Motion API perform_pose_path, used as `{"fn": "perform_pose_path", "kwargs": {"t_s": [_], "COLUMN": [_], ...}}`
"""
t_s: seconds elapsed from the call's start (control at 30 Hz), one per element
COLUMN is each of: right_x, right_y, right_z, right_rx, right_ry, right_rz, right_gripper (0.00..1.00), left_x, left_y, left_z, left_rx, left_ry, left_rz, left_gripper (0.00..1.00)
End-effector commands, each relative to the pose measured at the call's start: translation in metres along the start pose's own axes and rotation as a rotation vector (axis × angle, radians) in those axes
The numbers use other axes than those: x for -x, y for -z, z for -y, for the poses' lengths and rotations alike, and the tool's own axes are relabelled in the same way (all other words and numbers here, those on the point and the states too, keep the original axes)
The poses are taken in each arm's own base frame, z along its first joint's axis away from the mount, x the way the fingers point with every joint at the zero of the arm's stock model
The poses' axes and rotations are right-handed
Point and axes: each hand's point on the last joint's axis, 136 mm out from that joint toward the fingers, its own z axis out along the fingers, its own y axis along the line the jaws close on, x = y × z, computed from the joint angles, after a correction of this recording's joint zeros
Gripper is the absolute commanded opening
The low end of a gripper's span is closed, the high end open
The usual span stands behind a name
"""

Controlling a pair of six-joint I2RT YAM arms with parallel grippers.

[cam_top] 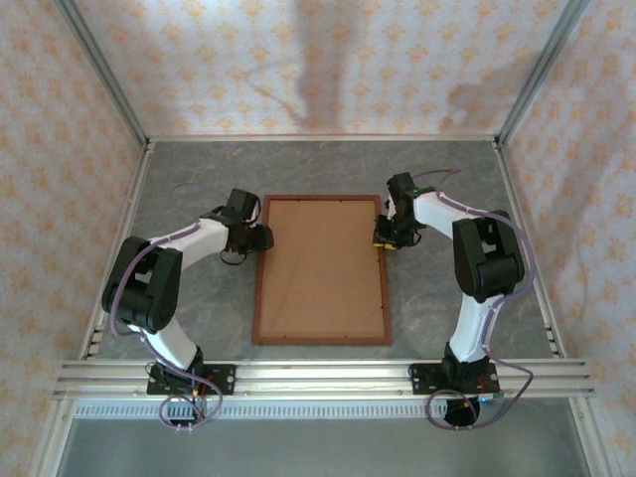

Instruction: Put the photo into the frame

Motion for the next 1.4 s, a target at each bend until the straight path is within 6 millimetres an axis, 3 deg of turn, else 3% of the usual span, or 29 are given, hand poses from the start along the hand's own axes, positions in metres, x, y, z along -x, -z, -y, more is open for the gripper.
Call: {"fn": "perform_pose_path", "kwargs": {"t_s": [0.0,0.2,0.33,0.87,0.93,1.37], "right_x": [-0.001,-0.001,0.001,0.000,0.000,-0.006], "right_y": [-0.009,-0.013,-0.011,-0.014,-0.015,-0.022], "right_z": [0.017,0.015,0.013,0.011,0.011,0.005], "right_rx": [-0.087,-0.077,-0.071,-0.063,-0.059,-0.070], "right_ry": [0.003,-0.001,0.002,-0.001,0.000,0.029], "right_rz": [0.001,-0.007,-0.001,-0.016,-0.019,-0.049], "right_gripper": [0.23,0.23,0.23,0.22,0.22,0.21], "left_x": [0.018,0.034,0.040,0.047,0.038,0.013], "left_y": [0.005,-0.010,-0.017,-0.031,-0.043,-0.063], "left_z": [-0.006,-0.016,-0.012,-0.001,-0.004,0.008], "left_rx": [0.010,0.036,0.029,-0.017,-0.009,0.088], "left_ry": [0.020,0.035,0.022,0.020,0.020,-0.124], "left_rz": [0.008,-0.021,-0.038,-0.051,-0.086,-0.163], "left_gripper": [0.45,0.38,0.32,0.32,0.33,0.36]}}
